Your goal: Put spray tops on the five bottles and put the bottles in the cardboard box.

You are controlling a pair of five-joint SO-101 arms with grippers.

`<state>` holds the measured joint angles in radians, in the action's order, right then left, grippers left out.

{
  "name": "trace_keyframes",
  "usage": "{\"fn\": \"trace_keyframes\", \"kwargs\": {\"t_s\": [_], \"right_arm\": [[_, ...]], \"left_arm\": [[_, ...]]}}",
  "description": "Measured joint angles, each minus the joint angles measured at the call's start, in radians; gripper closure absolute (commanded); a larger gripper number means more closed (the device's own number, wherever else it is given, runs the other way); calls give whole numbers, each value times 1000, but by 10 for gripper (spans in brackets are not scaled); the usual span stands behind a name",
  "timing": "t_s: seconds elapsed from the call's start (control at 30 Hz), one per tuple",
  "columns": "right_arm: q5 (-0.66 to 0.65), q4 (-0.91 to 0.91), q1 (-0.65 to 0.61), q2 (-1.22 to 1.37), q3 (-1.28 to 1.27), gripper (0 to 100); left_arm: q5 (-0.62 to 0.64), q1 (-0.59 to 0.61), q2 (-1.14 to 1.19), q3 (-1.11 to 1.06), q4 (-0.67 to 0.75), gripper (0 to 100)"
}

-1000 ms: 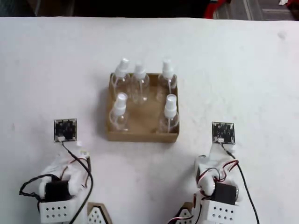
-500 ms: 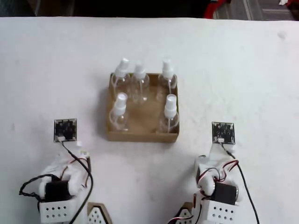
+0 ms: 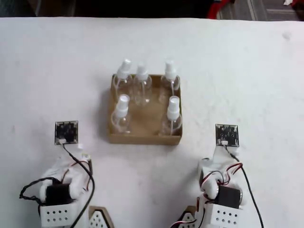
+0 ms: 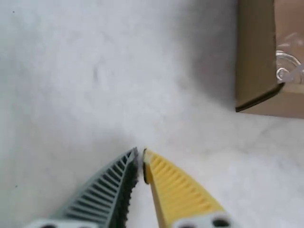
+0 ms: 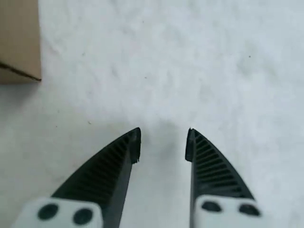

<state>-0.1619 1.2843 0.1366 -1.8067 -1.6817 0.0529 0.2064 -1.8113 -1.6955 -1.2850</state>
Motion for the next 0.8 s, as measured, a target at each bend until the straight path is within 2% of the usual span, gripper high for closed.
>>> {"fn": "trace_keyframes", "kwargs": {"t_s": [0.8], "right_arm": [[0,0,0,0,0,868]], "left_arm": [[0,15,0,0,0,976]]}}
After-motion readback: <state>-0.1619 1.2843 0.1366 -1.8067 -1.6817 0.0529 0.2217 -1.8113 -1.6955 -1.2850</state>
